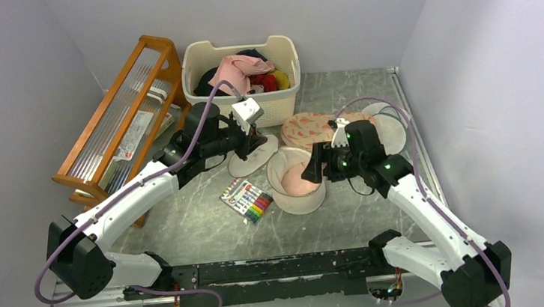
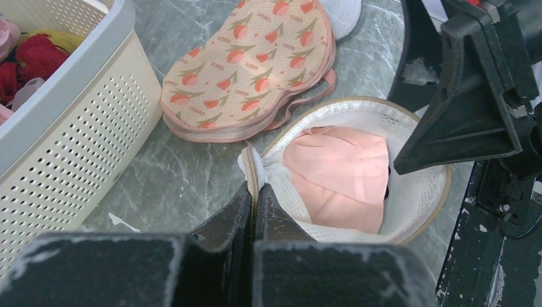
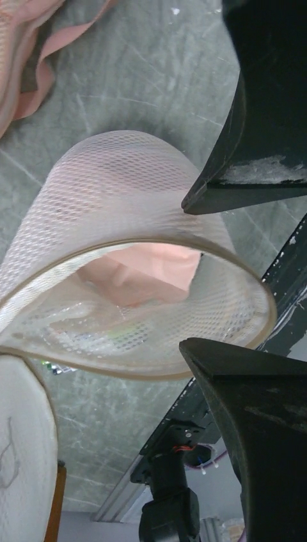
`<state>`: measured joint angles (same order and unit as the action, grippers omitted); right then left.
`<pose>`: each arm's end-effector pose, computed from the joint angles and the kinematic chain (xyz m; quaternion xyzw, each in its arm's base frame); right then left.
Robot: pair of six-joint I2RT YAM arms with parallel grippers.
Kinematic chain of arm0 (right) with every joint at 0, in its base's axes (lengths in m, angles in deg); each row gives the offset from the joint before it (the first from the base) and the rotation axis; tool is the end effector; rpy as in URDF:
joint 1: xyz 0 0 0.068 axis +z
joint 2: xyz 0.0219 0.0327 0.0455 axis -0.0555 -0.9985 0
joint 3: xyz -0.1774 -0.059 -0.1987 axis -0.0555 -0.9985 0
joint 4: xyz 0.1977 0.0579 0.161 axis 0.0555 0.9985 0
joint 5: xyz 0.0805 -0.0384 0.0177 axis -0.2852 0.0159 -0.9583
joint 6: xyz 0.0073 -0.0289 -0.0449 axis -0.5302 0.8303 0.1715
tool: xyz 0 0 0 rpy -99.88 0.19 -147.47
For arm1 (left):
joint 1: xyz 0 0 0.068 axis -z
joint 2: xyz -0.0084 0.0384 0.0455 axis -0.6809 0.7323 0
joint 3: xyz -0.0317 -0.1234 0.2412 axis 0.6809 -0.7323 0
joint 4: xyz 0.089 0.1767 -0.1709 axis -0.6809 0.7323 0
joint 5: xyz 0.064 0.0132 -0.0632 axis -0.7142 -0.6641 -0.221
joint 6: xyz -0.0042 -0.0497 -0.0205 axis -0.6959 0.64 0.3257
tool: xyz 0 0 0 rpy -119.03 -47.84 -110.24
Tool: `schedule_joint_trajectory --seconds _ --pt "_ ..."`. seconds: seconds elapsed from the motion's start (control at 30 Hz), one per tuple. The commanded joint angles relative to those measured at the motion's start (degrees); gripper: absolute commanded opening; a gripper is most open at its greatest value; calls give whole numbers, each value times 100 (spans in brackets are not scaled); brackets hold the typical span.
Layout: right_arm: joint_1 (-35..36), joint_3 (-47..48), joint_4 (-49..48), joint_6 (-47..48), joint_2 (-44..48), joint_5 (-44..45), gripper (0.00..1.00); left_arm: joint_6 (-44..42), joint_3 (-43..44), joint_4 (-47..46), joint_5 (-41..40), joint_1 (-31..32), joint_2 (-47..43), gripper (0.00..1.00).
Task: Unzip the laundry bag and remove the bra
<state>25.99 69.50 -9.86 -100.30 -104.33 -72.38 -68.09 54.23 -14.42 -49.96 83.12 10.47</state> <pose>0.1821 0.0893 0.2810 -0.0601 0.8997 0.3006 0.3107 0.2301 -0.2110 0.3400 0.3908 0.7072 -0.3200 0.4948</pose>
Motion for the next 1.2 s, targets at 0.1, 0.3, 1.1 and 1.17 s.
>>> schedule_joint_trajectory --seconds 0.1,0.3,1.1,1.17 --pt "84 -611 202 -664 694 353 68 67 150 -2 -559 -49 -33 7" --pt "86 -1472 -350 -1439 1374 542 59 230 270 199 -1360 -48 210 8" --pt "83 -876 -377 -739 1418 1840 60 289 55 7 -1109 -113 86 80" --pt "83 -752 -325 -670 1418 1819 62 329 152 -5 -203 -111 286 81"
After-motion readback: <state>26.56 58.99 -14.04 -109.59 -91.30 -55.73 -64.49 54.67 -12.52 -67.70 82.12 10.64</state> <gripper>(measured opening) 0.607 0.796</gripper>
